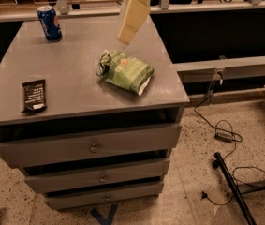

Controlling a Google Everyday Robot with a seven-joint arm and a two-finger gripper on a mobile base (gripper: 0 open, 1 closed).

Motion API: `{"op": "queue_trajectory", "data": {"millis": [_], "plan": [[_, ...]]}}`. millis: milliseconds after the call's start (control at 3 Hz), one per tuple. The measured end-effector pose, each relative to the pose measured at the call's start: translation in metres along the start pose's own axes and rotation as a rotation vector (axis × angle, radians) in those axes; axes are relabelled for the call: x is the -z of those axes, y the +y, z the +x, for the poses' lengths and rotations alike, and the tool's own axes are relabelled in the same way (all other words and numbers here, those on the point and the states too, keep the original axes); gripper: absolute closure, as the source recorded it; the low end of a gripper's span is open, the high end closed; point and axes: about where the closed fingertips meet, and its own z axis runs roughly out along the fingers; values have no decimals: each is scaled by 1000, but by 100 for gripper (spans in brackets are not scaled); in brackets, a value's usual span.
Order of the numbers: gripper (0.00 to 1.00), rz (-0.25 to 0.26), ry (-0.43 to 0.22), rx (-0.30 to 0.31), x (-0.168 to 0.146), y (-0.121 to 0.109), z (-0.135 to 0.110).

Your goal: Move pepsi can near rxbar chocolate

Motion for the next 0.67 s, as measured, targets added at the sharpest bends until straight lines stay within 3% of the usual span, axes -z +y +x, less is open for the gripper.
{"op": "queue_trajectory", "data": {"millis": [333, 667], "plan": [[0, 6, 17, -17, -3, -2, 1], [0, 45, -69, 3, -33, -36, -2]]}}
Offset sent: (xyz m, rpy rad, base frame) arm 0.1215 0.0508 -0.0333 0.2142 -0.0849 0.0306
